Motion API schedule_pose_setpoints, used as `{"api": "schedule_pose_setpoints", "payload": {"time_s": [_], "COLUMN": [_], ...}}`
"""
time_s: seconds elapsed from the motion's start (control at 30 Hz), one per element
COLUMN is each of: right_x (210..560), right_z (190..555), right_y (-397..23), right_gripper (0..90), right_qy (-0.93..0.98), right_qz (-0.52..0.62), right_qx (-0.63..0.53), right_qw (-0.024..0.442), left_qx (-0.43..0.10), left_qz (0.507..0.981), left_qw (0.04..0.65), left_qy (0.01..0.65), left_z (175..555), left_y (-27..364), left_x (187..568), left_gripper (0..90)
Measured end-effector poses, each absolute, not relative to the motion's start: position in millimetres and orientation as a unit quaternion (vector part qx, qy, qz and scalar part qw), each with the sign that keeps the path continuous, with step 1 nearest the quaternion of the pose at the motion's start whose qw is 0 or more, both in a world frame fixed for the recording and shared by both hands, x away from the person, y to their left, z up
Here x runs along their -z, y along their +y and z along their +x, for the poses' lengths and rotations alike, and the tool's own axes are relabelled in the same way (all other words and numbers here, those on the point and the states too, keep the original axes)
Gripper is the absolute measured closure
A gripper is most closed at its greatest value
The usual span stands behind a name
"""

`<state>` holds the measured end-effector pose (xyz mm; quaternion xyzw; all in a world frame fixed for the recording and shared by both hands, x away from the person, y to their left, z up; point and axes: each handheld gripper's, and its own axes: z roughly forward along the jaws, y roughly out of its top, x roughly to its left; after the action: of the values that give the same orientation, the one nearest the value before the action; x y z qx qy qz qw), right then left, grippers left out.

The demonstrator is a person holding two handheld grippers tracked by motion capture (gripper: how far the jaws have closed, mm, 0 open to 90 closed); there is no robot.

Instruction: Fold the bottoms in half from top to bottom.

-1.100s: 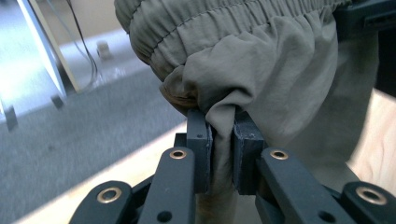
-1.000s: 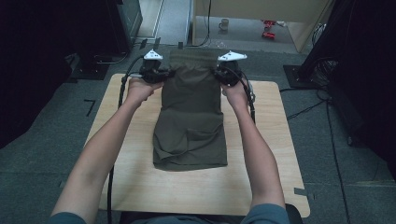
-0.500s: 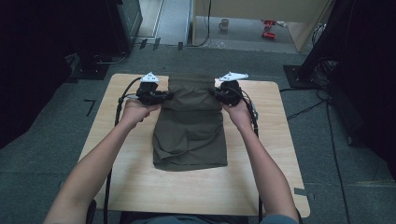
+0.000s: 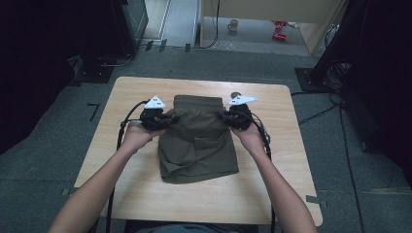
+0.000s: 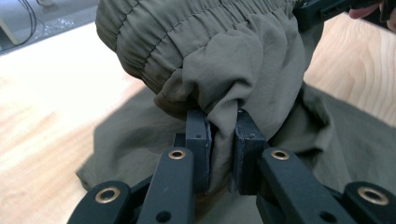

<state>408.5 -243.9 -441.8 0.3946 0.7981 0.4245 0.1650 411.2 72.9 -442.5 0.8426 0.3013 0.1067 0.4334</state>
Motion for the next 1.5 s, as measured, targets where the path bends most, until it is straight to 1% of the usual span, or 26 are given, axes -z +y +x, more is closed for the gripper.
{"api": "schedule_pose_setpoints", "payload": {"time_s": [0.3, 0.43, 0.57, 0.67, 0.77, 0.9, 1.0, 1.17, 1.23, 1.37, 1.5], "right_x": [474.8, 487.5, 498.8, 507.2, 509.0, 511.3, 511.3, 512.1, 511.8, 506.6, 494.0], "right_z": [392.8, 386.8, 381.4, 377.8, 377.0, 376.1, 376.4, 377.5, 378.2, 378.6, 379.3], "right_y": [-236.4, -233.2, -232.3, -232.2, -233.6, -234.4, -234.8, -236.7, -237.6, -240.2, -244.5], "right_gripper": [79.6, 79.2, 79.2, 79.3, 79.3, 79.0, 78.2, 77.0, 74.2, 64.1, 55.9], "right_qy": [0.823, 0.830, 0.833, 0.831, 0.826, 0.821, 0.821, 0.817, 0.815, 0.808, 0.793], "right_qz": [0.383, 0.380, 0.382, 0.386, 0.394, 0.399, 0.400, 0.404, 0.407, 0.413, 0.420], "right_qx": [-0.394, -0.384, -0.377, -0.378, -0.382, -0.388, -0.386, -0.390, -0.393, -0.401, -0.423], "right_qw": [0.144, 0.138, 0.132, 0.132, 0.128, 0.128, 0.131, 0.129, 0.124, 0.124, 0.123], "left_qx": [-0.085, -0.070, -0.077, -0.074, -0.074, -0.086, -0.083, -0.079, -0.069, -0.049, -0.044], "left_qz": [0.873, 0.874, 0.876, 0.874, 0.870, 0.869, 0.863, 0.861, 0.858, 0.857, 0.854], "left_qw": [0.382, 0.373, 0.367, 0.370, 0.375, 0.372, 0.381, 0.387, 0.392, 0.397, 0.408], "left_qy": [0.292, 0.303, 0.304, 0.308, 0.312, 0.314, 0.321, 0.320, 0.325, 0.326, 0.322], "left_z": [388.6, 382.6, 377.9, 381.8, 388.8, 403.5, 414.1, 414.7, 414.4, 413.6, 412.9], "left_y": [73.7, 75.0, 75.2, 75.1, 75.4, 73.3, 72.8, 74.7, 76.0, 77.7, 81.3], "left_x": [478.0, 488.8, 496.4, 500.3, 502.4, 502.9, 504.5, 504.8, 503.6, 496.8, 483.8], "left_gripper": [79.3, 78.9, 78.5, 78.6, 78.7, 78.6, 78.3, 75.7, 71.4, 60.7, 58.5]}}
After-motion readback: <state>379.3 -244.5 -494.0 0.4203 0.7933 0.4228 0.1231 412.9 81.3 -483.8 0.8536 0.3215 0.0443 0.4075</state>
